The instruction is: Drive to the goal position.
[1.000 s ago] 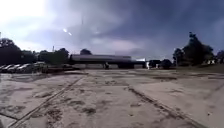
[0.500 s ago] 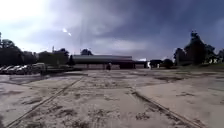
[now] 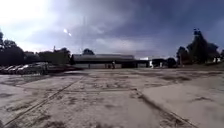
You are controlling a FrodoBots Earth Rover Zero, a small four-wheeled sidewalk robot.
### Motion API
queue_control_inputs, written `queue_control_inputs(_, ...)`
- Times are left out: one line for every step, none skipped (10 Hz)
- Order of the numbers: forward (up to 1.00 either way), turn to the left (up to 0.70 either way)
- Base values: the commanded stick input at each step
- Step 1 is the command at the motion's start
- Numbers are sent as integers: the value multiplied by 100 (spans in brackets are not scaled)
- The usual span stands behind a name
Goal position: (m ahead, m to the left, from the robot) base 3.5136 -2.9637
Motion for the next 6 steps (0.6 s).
queue_control_inputs(70, 0)
queue_control_inputs(70, -24)
queue_control_inputs(70, -35)
queue_control_inputs(70, -35)
queue_control_inputs(70, -35)
queue_control_inputs(70, -10)
